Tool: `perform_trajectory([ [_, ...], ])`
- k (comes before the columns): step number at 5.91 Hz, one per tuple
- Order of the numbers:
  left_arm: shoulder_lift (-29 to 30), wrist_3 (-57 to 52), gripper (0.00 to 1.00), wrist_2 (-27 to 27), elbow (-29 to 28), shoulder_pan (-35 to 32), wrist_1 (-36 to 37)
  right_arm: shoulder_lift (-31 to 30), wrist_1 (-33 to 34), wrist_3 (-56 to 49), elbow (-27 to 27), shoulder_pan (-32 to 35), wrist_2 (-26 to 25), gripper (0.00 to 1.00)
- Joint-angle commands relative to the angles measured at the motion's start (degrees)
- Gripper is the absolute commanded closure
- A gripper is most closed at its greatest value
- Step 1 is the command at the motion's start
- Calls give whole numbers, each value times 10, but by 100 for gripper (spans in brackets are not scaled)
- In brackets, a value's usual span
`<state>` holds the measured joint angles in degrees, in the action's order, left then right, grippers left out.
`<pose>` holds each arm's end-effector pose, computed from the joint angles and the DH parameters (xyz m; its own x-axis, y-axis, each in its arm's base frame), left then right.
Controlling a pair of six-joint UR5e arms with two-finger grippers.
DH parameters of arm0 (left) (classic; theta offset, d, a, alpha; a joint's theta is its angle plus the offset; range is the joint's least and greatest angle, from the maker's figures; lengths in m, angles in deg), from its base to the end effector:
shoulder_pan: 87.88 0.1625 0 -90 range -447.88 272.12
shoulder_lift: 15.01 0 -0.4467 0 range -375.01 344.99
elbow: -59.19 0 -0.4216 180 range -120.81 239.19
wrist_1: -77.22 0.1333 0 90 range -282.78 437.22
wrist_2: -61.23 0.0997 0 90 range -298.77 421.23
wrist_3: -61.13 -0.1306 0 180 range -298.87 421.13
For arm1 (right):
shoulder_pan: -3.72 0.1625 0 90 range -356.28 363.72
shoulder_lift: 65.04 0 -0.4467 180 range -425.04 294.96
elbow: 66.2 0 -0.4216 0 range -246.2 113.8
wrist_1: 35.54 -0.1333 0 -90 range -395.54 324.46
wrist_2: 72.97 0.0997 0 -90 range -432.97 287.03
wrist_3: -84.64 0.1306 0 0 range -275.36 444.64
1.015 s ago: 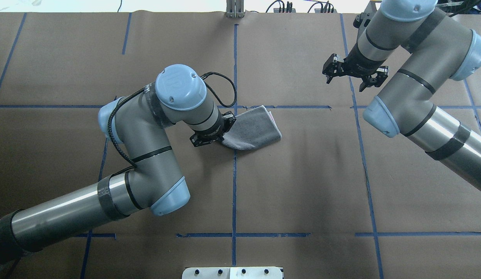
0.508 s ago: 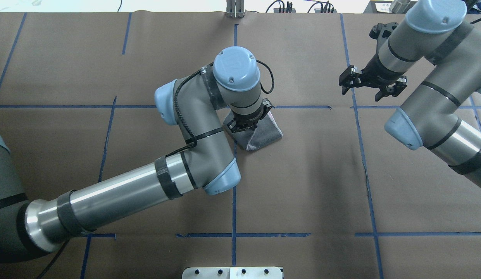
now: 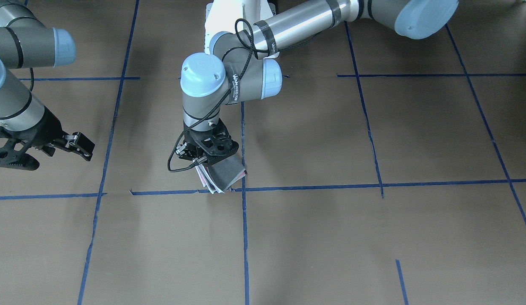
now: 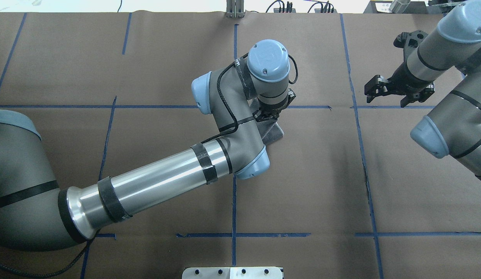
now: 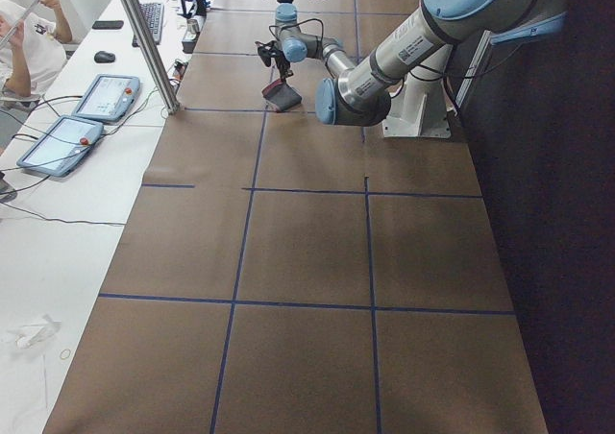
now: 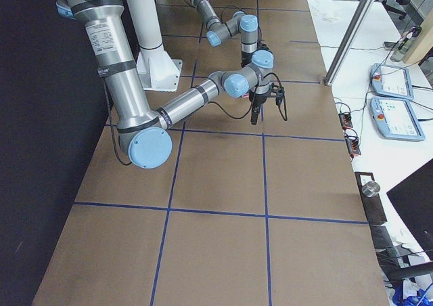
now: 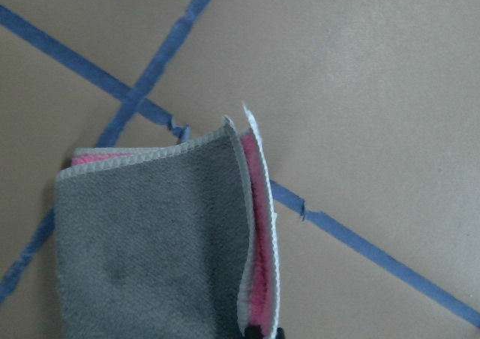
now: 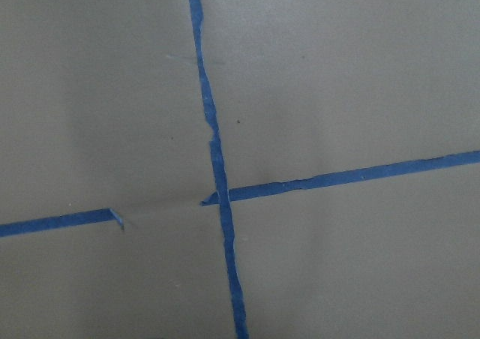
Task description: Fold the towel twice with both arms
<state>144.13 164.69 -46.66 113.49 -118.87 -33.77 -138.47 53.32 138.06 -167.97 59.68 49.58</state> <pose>0.7478 -0.5579 0.0804 0.4201 -0.5126 -0.7488 0.3850 0.8479 -0.3644 -0.3057 -0.5651 0.4373 0.7192 0.1673 0.6743 -0.1515 0.9850 -0.0828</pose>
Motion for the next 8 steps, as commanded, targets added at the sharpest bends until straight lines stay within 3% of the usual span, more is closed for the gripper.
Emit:
perform_trajectory([
  [1, 8, 0, 23, 6, -24, 12, -26, -6, 0, -4, 0, 1, -2, 0],
  [2, 12, 1, 0, 6, -23, 14, -33, -6, 0, -4, -1, 2, -2, 0],
  [4, 13, 1, 0, 5, -14, 8, -48, -8, 0, -5, -4, 6, -1, 0],
  [5, -3, -1, 0, -26, 17, -11, -40, -20, 0, -17, -19, 8, 1, 0],
  [7, -147, -51, 0, -132, 209, -84, 12, -50, 2, -115, -50, 37, 7, 0],
  [8, -243, -148, 0, -137, 347, -97, 99, -71, 4, -184, -51, 74, 42, 0],
])
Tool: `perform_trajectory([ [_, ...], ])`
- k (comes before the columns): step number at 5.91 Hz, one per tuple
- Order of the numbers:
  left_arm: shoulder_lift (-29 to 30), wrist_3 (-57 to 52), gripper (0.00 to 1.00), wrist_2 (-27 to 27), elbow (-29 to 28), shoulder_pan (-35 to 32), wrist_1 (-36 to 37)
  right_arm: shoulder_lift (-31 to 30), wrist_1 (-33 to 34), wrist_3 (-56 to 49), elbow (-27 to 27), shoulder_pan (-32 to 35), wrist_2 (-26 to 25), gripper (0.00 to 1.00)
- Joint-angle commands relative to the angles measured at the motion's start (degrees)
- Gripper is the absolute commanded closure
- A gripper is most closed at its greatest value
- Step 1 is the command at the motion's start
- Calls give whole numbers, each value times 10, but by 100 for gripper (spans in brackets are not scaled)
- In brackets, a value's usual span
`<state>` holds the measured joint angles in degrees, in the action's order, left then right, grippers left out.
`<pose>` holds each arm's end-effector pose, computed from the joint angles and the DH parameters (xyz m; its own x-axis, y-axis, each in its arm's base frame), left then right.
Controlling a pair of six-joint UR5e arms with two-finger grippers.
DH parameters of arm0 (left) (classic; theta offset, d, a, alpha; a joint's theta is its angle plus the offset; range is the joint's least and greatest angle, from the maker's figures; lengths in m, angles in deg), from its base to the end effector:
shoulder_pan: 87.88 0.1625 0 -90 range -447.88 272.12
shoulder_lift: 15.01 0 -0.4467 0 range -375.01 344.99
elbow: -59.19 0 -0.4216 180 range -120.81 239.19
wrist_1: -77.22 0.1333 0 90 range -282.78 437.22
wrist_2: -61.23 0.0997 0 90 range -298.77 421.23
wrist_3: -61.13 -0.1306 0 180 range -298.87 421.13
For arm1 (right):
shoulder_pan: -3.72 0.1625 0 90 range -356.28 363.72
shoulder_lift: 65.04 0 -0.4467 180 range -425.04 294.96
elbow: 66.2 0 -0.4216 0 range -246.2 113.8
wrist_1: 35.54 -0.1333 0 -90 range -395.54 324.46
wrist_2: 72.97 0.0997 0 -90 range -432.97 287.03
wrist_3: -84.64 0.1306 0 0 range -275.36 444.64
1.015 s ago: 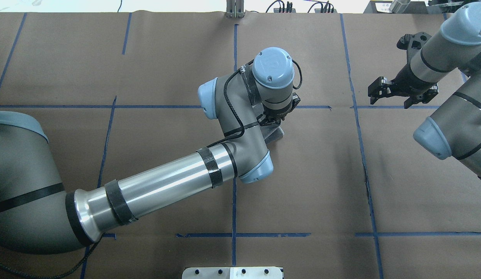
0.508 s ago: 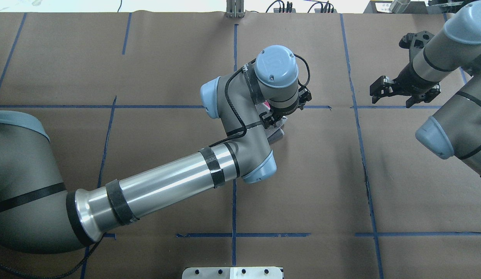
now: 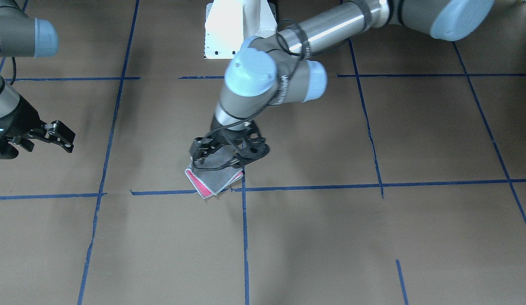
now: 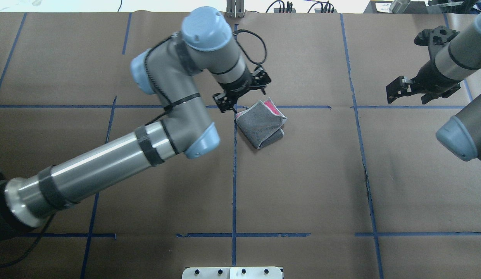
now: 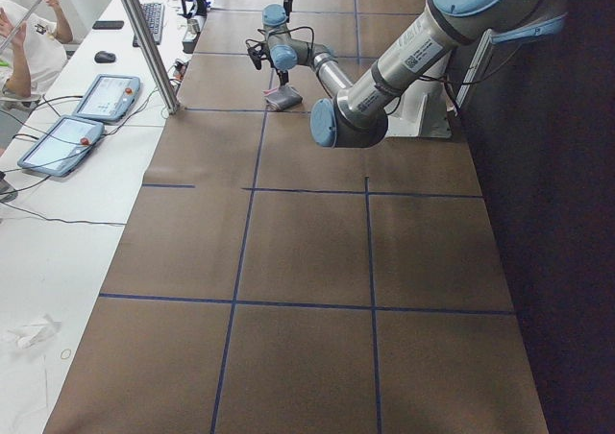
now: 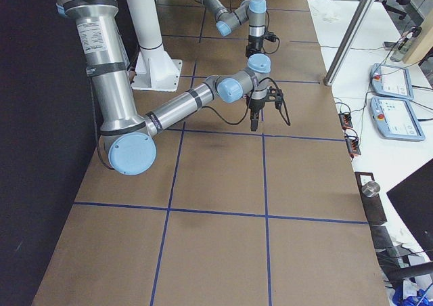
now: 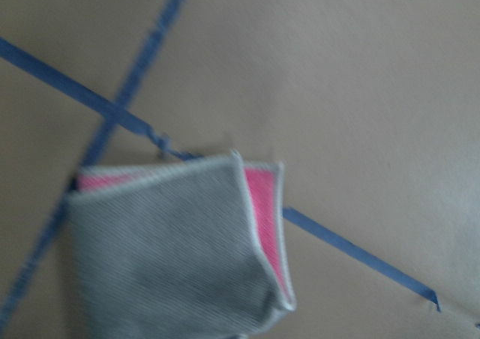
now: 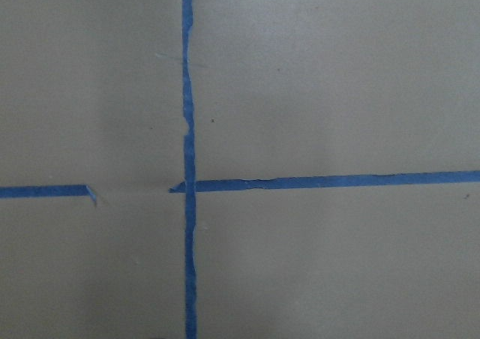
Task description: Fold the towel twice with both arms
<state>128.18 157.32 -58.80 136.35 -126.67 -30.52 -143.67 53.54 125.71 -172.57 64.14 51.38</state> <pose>0.6025 -0.5714 0.1323 0.3868 -0.4307 -0.8154 0.2544 0.8998 -0.3545 -0.2445 -0.5516 0.4510 0.7252 0.0167 0.6884 -0.0574 0.9977 0.0363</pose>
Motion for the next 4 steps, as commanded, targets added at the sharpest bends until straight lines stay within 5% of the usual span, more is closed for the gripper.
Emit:
perform_trajectory([
  [1, -158, -160, 0, -18, 221, -48, 139, -49, 5, -144, -4, 80, 56, 0],
  [2, -216, -236, 0, -25, 282, -90, 181, -77, 8, -233, 0, 134, 67, 0],
  [4, -315, -436, 0, -137, 290, -223, 203, -123, 20, -378, 19, 215, 72, 0],
])
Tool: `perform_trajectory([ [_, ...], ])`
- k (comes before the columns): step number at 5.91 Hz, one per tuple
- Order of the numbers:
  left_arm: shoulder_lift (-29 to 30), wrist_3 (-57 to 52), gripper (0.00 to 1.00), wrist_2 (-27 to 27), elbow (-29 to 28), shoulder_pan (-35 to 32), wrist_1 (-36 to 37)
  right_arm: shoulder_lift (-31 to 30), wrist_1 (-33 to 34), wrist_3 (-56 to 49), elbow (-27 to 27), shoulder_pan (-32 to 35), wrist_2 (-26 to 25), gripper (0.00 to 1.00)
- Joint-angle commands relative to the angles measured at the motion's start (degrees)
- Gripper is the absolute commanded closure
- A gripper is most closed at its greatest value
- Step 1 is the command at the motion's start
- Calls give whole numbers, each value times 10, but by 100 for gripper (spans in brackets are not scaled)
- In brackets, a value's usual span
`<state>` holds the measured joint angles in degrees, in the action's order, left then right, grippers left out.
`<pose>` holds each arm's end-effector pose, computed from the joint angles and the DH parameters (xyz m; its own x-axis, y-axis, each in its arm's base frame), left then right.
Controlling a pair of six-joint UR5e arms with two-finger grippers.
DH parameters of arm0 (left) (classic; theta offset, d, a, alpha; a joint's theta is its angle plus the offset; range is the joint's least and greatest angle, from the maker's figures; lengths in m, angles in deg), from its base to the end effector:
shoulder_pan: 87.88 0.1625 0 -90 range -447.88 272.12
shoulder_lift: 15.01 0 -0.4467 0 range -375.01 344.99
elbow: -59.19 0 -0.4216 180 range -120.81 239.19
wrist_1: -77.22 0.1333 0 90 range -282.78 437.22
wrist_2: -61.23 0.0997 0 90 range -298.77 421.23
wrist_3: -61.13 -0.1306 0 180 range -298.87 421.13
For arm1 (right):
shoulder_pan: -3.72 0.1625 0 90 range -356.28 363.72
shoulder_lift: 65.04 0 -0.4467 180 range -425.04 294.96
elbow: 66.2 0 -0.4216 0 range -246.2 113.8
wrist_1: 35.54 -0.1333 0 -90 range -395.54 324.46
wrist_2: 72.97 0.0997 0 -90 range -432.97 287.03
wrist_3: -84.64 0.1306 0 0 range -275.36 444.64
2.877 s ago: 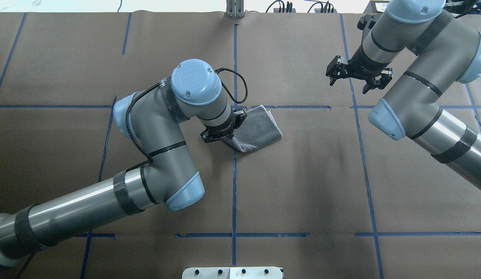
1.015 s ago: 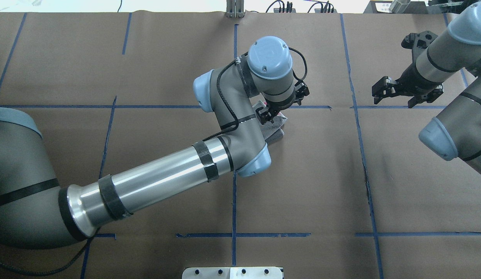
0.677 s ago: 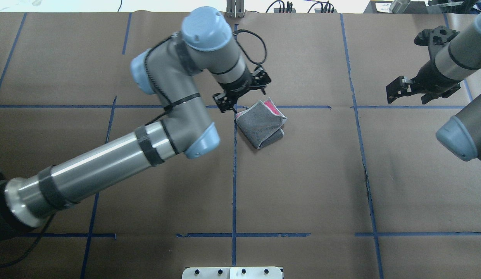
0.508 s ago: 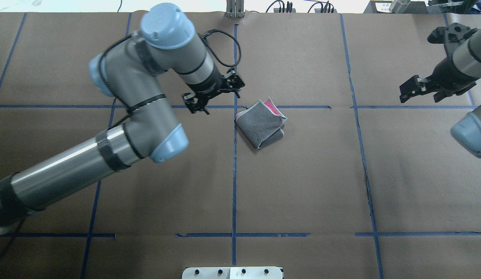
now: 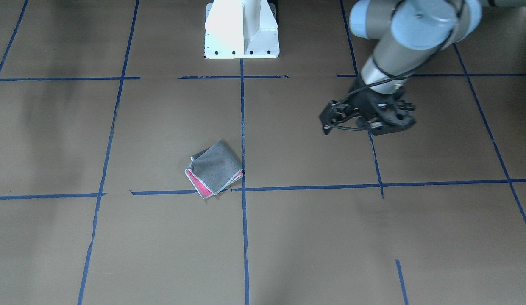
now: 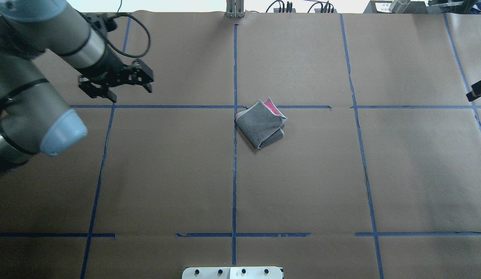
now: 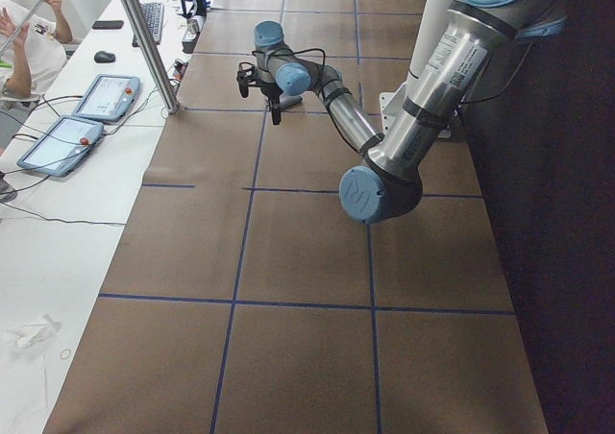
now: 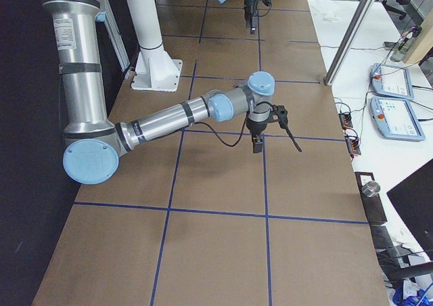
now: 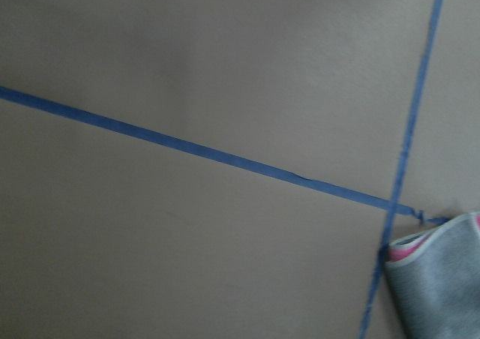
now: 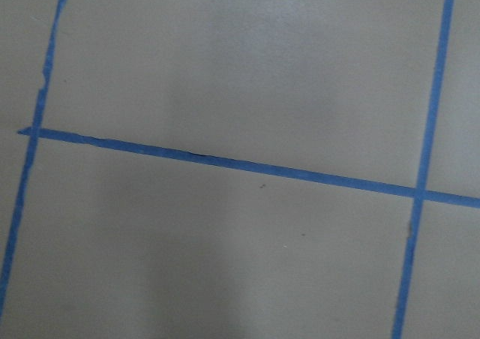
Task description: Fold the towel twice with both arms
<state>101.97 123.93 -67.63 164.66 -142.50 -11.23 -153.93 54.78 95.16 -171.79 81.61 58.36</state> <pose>0.3378 -0.5643 0.2876 0.5707 -0.1889 -0.7991 0.1531 0.9806 -0.1225 -0.0664 -0.5337 0.5539 0.7202 -0.1626 0.6744 0.0710 0.9843 0.1616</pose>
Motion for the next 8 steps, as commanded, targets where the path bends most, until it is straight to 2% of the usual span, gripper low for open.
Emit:
perform_trajectory([
  [1, -100, -232, 0, -69, -3, -131, 23, -16, 53, -192, 39, 93, 2, 0],
  [2, -122, -380, 0, -69, -14, -189, 88, -29, 71, -221, 45, 115, 6, 0],
  [3, -126, -501, 0, -69, -38, -252, 153, -31, 70, -210, 29, 112, 22, 0],
  [4, -127, -593, 0, -68, -79, -294, 188, -33, 68, -204, 52, 107, 19, 0],
  [6, -164, -756, 0, -70, -206, -358, 181, -34, 68, -203, 74, 108, 20, 0],
  [7, -222, -754, 0, -69, -205, -358, 104, -44, 69, -203, 79, 109, 55, 0],
  [8, -229, -747, 0, -69, -206, -359, 90, -57, 68, -203, 81, 111, 71, 0],
])
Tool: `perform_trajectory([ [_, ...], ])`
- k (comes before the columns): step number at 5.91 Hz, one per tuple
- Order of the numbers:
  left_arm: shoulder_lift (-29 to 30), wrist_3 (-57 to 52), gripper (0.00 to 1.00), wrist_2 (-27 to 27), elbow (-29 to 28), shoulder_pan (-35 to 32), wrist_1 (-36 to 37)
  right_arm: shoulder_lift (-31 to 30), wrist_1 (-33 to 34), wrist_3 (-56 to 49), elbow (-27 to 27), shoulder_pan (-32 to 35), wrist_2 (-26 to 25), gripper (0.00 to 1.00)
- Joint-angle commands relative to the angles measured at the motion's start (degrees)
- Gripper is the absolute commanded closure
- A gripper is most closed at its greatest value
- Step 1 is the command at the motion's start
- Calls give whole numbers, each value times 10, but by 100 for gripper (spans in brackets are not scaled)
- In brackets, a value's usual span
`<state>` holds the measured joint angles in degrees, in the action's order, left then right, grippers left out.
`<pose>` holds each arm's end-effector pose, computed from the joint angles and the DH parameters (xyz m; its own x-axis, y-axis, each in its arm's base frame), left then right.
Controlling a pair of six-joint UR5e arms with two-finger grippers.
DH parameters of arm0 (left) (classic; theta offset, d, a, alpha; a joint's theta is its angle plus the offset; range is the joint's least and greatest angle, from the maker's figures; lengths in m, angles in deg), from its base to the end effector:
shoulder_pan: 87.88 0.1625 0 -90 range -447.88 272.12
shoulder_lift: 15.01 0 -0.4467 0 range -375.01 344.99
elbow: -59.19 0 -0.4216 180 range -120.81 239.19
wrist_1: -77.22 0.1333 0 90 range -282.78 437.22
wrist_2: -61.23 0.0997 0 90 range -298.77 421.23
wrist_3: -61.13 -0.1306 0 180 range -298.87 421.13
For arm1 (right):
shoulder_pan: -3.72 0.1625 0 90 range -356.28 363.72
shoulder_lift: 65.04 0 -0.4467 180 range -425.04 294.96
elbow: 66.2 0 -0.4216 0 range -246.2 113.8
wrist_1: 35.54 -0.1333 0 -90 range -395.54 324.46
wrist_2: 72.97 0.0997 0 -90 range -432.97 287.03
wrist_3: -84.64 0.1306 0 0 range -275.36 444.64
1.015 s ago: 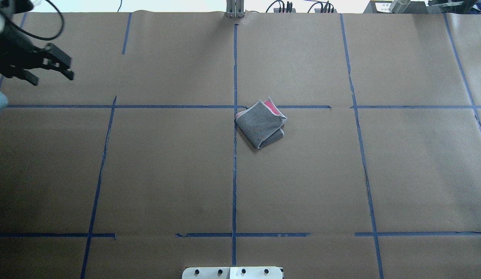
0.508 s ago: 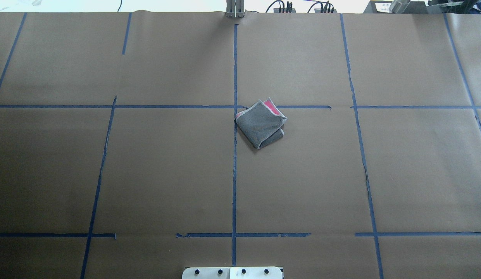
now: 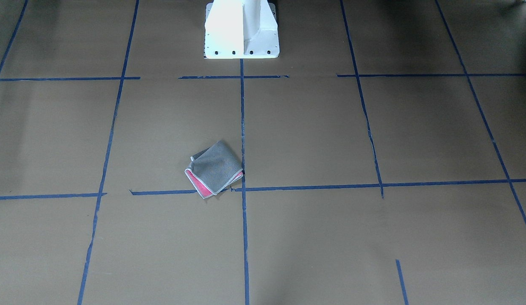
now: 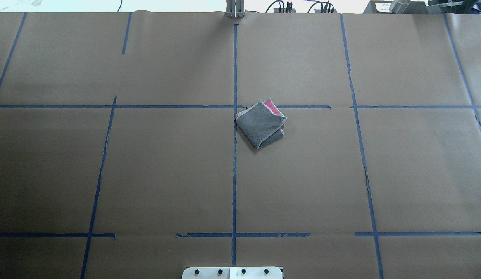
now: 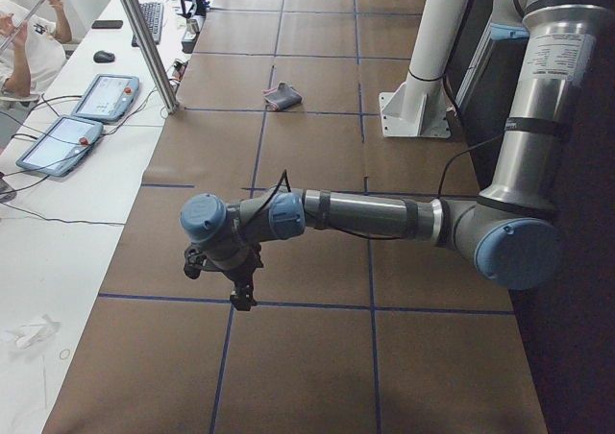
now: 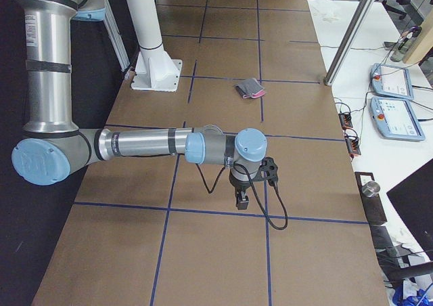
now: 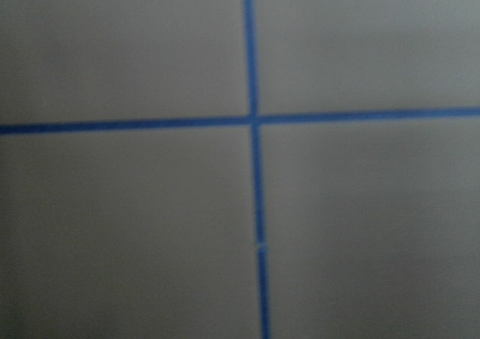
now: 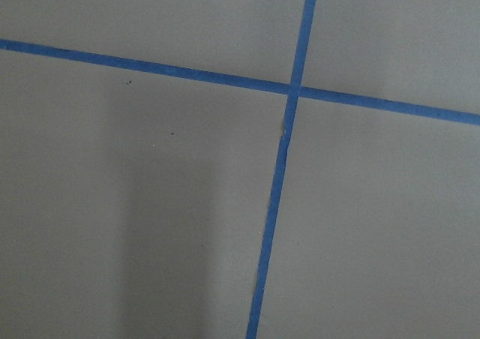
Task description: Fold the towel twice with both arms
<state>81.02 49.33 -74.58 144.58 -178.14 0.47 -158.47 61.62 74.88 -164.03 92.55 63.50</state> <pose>-0.0421 -0.5471 0.7058 0.6826 0.0532 -0.7289 -0.1381 0.9888 -0.0572 0.0286 -0.4896 0.6707 0.6759 -0.1488 0.7219 0.1370 0.9877 0.0753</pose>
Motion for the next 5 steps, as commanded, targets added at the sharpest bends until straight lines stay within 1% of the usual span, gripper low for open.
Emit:
perform_trajectory([
  [1, -39, -2, 0, -1, -1, -3, -31, -13, 0, 0, 4, 9, 20, 0],
  [2, -49, -1, 0, 0, 32, -3, -31, -15, 0, 0, 5, 15, 20, 0],
  [3, -86, 3, 0, 2, 99, -3, -31, -15, 0, 0, 16, 24, 21, 0],
  [4, -101, 3, 0, -1, 122, -3, -32, -15, 0, 0, 17, 31, 21, 0],
  [5, -102, 0, 0, -1, 115, -3, -31, -15, 0, 0, 17, 35, 21, 0],
])
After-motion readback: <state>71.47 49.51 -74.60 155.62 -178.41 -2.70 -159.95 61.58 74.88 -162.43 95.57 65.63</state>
